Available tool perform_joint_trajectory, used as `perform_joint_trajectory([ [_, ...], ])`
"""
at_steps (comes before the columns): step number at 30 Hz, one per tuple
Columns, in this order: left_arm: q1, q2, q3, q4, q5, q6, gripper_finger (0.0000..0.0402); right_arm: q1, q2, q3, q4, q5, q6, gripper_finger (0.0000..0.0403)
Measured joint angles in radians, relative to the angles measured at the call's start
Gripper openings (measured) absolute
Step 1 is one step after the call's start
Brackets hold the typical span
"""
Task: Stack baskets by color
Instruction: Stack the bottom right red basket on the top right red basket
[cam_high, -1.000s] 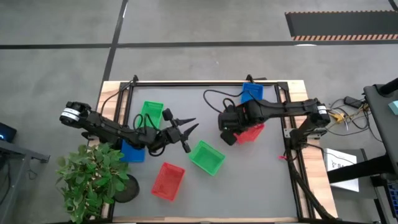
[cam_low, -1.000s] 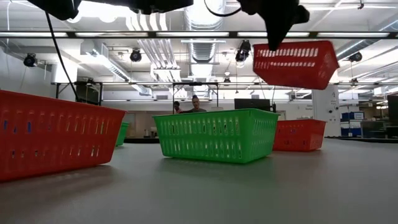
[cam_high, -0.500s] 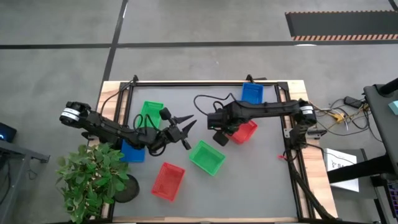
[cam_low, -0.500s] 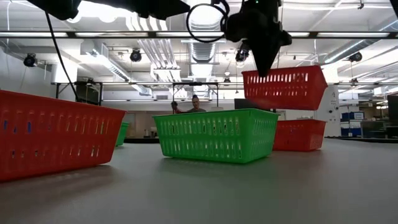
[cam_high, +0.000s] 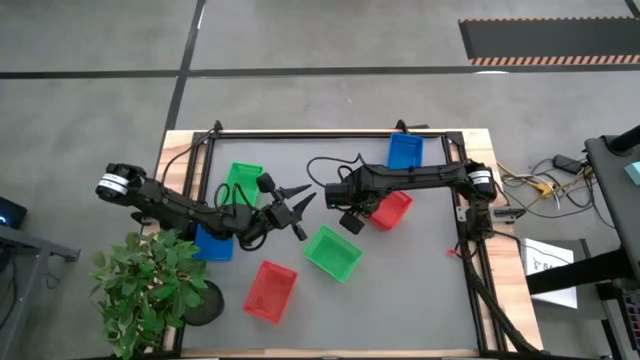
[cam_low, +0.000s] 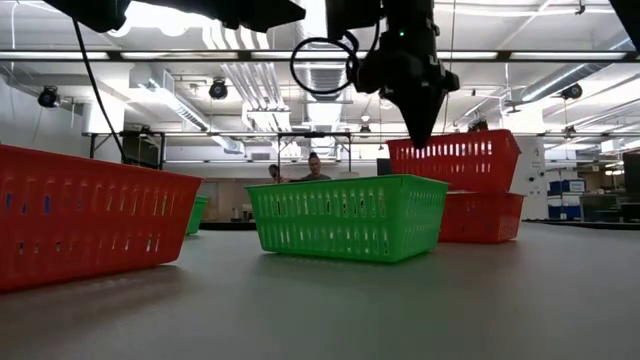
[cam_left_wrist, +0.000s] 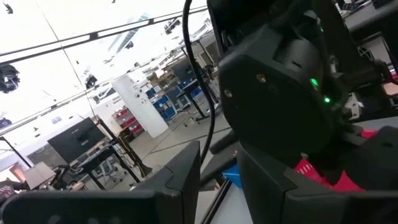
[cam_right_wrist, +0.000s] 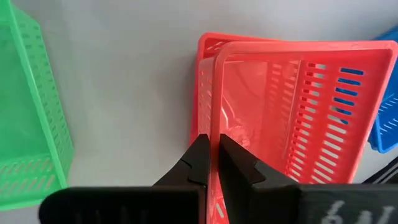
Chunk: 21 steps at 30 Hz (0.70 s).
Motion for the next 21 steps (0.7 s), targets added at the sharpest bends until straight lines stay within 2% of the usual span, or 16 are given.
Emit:
perform_joint_trajectory([
  [21, 0.0, 0.0, 0.0, 0.0, 0.0, 0.0, 0.009, -0.028, 0.071, 0.0, 0.019, 0.007, -0.017, 0.0013],
])
